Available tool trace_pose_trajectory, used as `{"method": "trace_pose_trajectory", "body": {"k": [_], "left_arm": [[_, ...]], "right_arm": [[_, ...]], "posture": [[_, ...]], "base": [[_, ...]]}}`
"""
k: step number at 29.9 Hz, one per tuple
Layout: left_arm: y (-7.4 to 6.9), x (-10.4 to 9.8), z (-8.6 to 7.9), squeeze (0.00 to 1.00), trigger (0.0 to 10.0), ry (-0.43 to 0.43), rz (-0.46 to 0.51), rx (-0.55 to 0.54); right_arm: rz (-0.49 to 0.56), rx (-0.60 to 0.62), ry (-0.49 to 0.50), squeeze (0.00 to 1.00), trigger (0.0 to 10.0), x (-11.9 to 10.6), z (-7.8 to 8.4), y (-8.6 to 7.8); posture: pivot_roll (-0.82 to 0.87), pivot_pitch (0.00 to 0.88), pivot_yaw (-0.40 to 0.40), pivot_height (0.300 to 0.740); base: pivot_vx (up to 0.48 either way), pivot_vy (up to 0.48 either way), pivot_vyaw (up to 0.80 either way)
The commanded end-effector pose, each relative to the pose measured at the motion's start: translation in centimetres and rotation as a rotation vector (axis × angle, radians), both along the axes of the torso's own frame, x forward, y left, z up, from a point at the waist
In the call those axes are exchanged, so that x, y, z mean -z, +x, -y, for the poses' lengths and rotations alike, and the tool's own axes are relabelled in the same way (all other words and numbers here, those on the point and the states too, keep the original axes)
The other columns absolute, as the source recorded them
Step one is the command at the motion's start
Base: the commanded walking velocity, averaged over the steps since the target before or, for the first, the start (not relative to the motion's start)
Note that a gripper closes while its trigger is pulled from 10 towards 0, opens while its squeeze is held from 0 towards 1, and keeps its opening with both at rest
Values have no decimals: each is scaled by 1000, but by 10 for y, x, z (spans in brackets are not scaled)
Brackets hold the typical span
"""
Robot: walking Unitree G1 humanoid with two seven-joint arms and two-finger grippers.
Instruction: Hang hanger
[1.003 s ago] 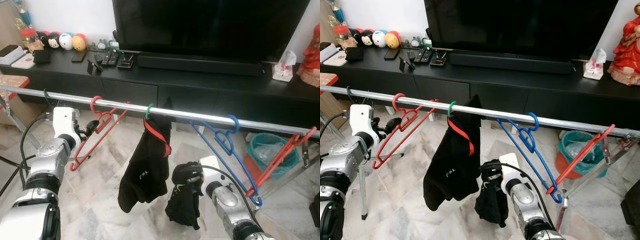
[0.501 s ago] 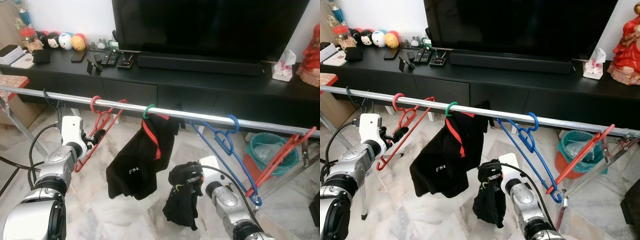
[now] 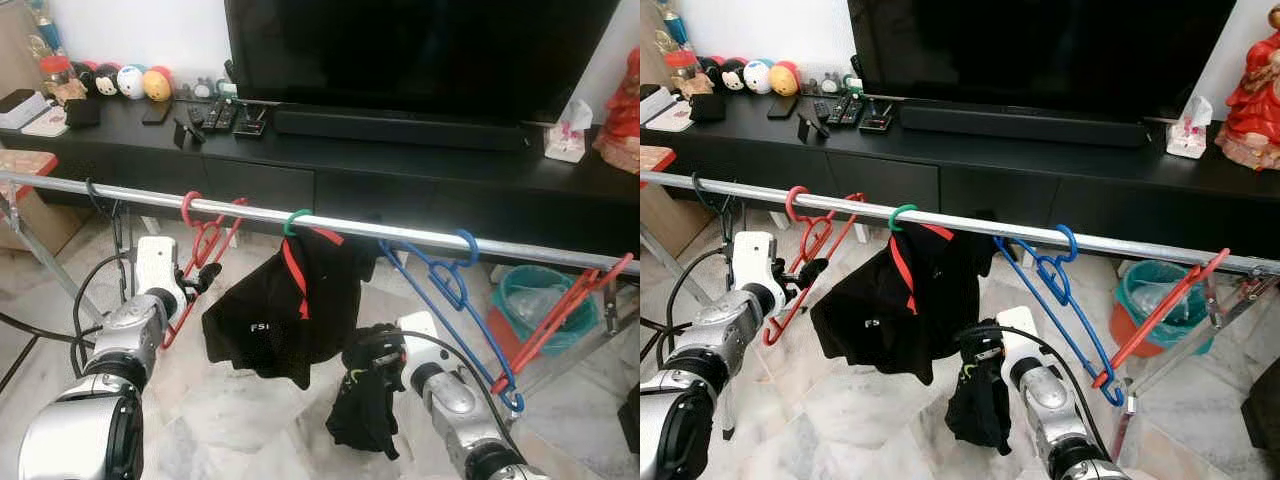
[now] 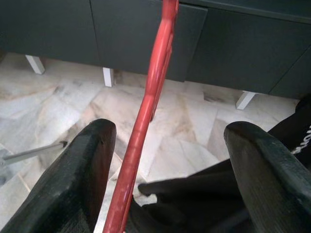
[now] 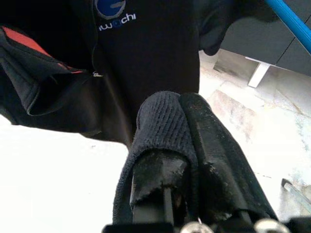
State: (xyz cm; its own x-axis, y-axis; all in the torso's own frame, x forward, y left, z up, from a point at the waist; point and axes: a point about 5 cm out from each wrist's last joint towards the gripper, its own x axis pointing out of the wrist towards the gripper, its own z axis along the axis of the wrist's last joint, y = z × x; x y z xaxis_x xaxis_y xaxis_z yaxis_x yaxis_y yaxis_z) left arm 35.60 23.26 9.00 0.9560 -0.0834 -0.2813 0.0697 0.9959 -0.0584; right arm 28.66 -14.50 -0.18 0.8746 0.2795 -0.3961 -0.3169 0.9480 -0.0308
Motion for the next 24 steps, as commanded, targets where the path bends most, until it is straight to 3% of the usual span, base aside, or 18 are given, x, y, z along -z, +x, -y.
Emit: {"method": "trace_pose_trajectory", "body": {"k": [1, 7, 12, 24], "left_arm": [[-1, 4, 2, 0, 10000, 28, -15, -3], [-10, 21, 9, 0, 10000, 8, -51, -3], [-10, 21, 10, 0, 10000, 0, -31, -33], [-5, 10, 8, 0, 10000, 143, 49, -119]], "right_arm": [[30, -15, -2, 0, 10000, -6, -2, 5], [32, -18, -1, 0, 10000, -6, -2, 5], [30, -21, 1, 0, 10000, -6, -3, 4], [33, -22, 1, 0, 10000, -6, -5, 4]], "posture": [[-53, 0, 16, 740], [-56, 0, 17, 740], [-51, 0, 14, 740], [-52, 0, 15, 740]], "base": [[0, 0, 0], [0, 0, 0], [0, 0, 0], [0, 0, 0]]}}
